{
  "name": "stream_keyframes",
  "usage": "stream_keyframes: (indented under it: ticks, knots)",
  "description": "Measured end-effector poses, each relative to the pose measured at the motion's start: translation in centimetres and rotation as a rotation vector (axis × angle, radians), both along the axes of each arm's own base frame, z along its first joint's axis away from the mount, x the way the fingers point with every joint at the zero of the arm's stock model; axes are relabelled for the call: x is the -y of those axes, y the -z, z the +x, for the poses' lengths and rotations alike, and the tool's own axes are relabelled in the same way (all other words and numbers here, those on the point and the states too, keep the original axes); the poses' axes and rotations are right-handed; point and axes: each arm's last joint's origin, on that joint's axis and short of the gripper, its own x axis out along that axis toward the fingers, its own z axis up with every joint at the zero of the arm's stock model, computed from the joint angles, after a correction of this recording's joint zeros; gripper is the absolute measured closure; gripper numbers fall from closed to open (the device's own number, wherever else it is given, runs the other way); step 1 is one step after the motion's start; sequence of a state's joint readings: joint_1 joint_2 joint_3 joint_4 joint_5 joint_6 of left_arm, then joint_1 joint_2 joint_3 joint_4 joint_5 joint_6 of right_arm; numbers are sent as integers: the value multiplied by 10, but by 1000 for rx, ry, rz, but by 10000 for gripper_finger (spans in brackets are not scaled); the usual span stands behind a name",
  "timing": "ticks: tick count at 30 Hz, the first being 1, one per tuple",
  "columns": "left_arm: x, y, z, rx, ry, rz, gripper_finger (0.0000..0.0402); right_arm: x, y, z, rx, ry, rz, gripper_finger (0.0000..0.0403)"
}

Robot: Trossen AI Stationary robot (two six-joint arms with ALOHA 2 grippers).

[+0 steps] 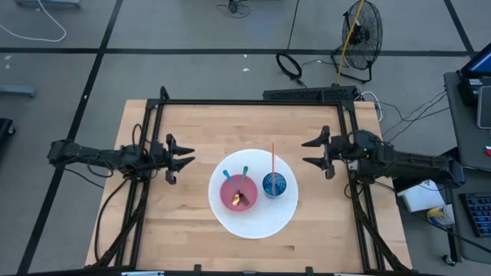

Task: Pick & Place Utensil
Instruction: Return to Home Position

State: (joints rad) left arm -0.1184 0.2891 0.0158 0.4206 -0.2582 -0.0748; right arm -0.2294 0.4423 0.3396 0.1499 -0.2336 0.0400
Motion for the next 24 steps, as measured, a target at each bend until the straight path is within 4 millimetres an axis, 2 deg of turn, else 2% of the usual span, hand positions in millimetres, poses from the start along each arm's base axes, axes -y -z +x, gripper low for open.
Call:
stream_keyframes:
  ticks: [11,20,24]
  knots:
    - [-1,3,2,-29,-34,1,256,-8,42,-10,59,8,-14,164]
    - [-1,3,2,-36,-35,16,256,-20,45,-10,69,-76,-4,163]
    - [-1,3,2,-37,-35,21,256,-26,45,-10,68,-34,-25,165]
